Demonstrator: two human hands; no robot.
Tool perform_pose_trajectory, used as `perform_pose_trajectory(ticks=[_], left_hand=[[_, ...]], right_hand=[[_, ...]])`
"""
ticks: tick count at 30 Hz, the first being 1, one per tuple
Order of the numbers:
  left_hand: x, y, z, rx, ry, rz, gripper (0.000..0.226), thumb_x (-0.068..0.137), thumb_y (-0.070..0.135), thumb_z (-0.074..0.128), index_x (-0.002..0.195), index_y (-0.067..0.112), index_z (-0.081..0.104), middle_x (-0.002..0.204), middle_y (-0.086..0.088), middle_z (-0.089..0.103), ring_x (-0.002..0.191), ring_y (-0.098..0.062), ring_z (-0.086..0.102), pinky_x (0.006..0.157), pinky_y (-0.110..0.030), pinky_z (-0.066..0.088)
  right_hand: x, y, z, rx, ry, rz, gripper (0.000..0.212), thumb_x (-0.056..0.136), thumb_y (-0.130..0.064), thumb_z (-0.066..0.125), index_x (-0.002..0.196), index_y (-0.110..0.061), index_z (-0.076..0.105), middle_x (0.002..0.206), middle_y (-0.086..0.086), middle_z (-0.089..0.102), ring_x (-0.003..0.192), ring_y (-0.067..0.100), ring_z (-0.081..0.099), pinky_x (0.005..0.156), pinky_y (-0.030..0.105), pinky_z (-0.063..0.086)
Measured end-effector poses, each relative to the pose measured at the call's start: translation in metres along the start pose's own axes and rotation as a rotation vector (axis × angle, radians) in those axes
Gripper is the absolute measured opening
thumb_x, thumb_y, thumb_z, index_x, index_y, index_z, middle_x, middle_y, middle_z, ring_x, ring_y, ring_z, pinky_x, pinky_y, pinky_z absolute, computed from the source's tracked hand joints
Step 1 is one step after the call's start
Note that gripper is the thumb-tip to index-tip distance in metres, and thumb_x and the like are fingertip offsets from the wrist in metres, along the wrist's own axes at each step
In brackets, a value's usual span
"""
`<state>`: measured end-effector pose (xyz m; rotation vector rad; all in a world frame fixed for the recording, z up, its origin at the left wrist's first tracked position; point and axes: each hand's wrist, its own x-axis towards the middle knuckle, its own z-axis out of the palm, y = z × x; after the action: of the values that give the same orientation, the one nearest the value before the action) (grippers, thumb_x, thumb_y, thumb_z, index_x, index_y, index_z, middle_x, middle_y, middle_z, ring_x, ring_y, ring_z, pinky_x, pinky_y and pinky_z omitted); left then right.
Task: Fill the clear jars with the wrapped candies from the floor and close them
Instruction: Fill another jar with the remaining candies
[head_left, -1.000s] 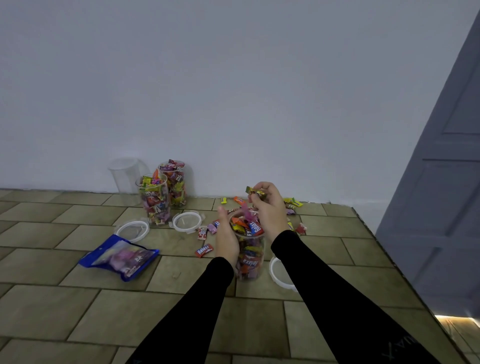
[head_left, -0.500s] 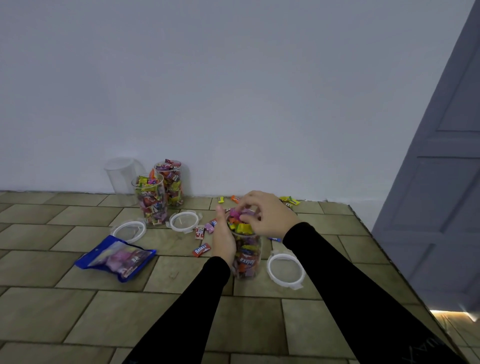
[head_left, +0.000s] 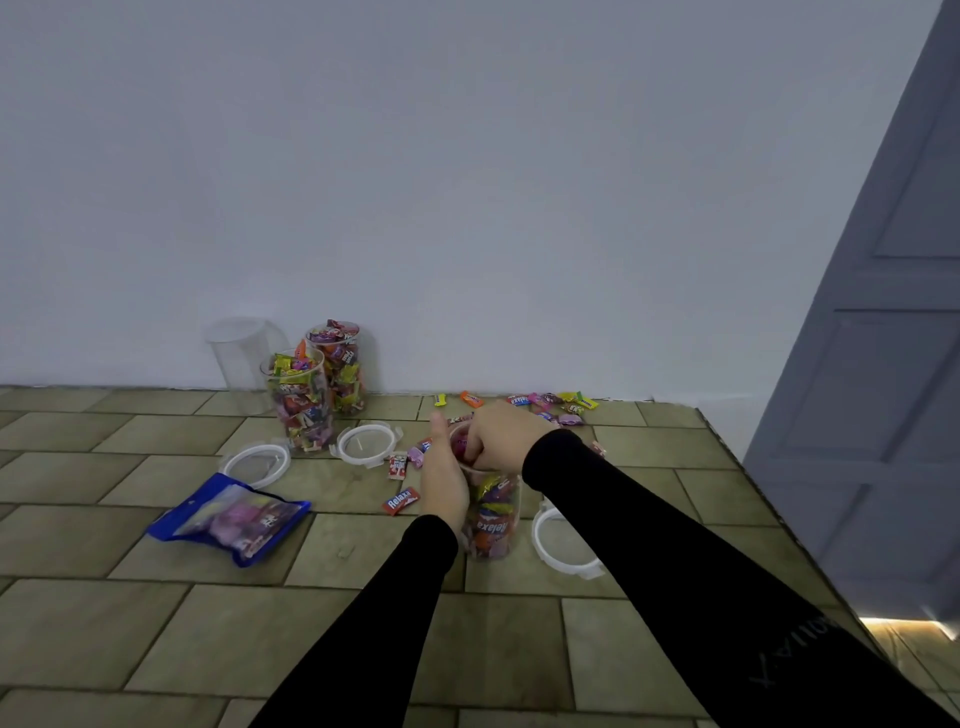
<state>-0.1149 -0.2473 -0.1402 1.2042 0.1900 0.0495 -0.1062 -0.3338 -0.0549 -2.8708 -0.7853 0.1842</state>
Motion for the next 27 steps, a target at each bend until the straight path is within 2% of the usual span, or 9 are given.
perform_pose_trajectory(ticks=[4,6,9,11,14,18,22,25,27], left_hand=[[0.002,-0.002,-0.001,0.003,-0.045,0.01,0.074,0.094,0.068,0.027,0.102,0.012,0.074,0.101,-0.012,0.074,0.105,-0.026,0.066,0.098,-0.041,0.049],[0.003,-0.004,-0.002,-0.007,-0.045,0.016,0.08,0.081,0.08,0.035,0.108,0.015,0.073,0.107,-0.01,0.073,0.11,-0.025,0.065,0.103,-0.046,0.045],[0.006,-0.006,-0.004,0.004,-0.048,0.053,0.078,0.078,0.081,0.036,0.107,0.019,0.074,0.107,-0.008,0.073,0.11,-0.024,0.065,0.103,-0.046,0.045],[0.006,-0.005,-0.002,-0.003,-0.027,0.076,0.066,0.094,0.065,0.031,0.093,0.017,0.076,0.095,-0.006,0.075,0.102,-0.024,0.067,0.097,-0.04,0.047],[0.009,-0.007,-0.002,-0.018,-0.048,0.078,0.066,0.1,0.054,0.027,0.076,0.02,0.078,0.083,-0.004,0.075,0.09,-0.021,0.067,0.089,-0.036,0.049],[0.009,-0.005,-0.003,-0.004,-0.052,0.091,0.064,0.101,0.052,0.025,0.081,0.018,0.074,0.08,-0.004,0.075,0.086,-0.02,0.067,0.078,-0.031,0.05],[0.006,-0.002,-0.004,0.004,-0.13,0.015,0.065,0.1,0.055,0.022,0.101,0.01,0.07,0.078,-0.004,0.075,0.073,-0.013,0.072,0.056,-0.018,0.053],[0.01,0.002,-0.012,0.04,-0.156,-0.02,0.082,0.096,0.064,0.013,0.112,0.005,0.068,0.097,-0.017,0.074,0.09,-0.022,0.072,0.069,-0.027,0.056],[0.014,0.008,-0.017,0.04,-0.126,-0.019,0.085,0.095,0.065,0.009,0.109,0.006,0.069,0.105,-0.02,0.071,0.1,-0.027,0.068,0.084,-0.036,0.054]], right_hand=[[-0.003,0.006,-0.008,0.043,0.035,0.027,0.011,0.077,-0.012,0.074,0.087,-0.009,0.075,0.086,0.004,0.07,0.075,0.016,0.058,0.067,0.025,0.045],[-0.009,0.009,-0.016,0.122,0.122,0.036,0.021,0.067,-0.013,0.083,0.082,-0.012,0.068,0.078,-0.004,0.058,0.076,0.014,0.054,0.059,0.021,0.041],[-0.012,0.011,-0.017,0.155,0.14,0.001,0.036,0.067,-0.013,0.083,0.101,-0.016,0.07,0.081,-0.01,0.051,0.075,0.008,0.049,0.057,0.015,0.035],[-0.011,0.009,-0.01,0.065,0.079,-0.057,0.029,0.074,-0.013,0.076,0.102,-0.02,0.074,0.081,-0.007,0.058,0.073,0.009,0.05,0.065,0.022,0.041],[-0.008,0.008,-0.003,0.001,0.05,-0.081,0.016,0.078,-0.011,0.068,0.091,-0.014,0.077,0.086,0.002,0.069,0.074,0.015,0.053,0.065,0.024,0.038],[0.0,0.007,-0.007,0.042,0.0,-0.002,0.023,0.077,-0.013,0.074,0.101,-0.014,0.076,0.1,0.0,0.073,0.082,0.014,0.059,0.069,0.02,0.037],[-0.004,0.01,-0.014,0.073,-0.005,0.0,0.033,0.074,-0.016,0.079,0.107,-0.015,0.075,0.101,0.0,0.07,0.092,0.015,0.062,0.076,0.023,0.044],[-0.014,0.02,-0.023,0.213,0.119,0.025,0.032,0.068,-0.017,0.083,0.1,-0.017,0.077,0.08,-0.011,0.062,0.076,0.003,0.056,0.067,0.018,0.041],[-0.015,0.027,-0.025,0.343,0.234,0.039,0.023,0.07,-0.016,0.082,0.092,-0.017,0.077,0.077,-0.013,0.064,0.069,-0.002,0.055,0.063,0.014,0.04]])
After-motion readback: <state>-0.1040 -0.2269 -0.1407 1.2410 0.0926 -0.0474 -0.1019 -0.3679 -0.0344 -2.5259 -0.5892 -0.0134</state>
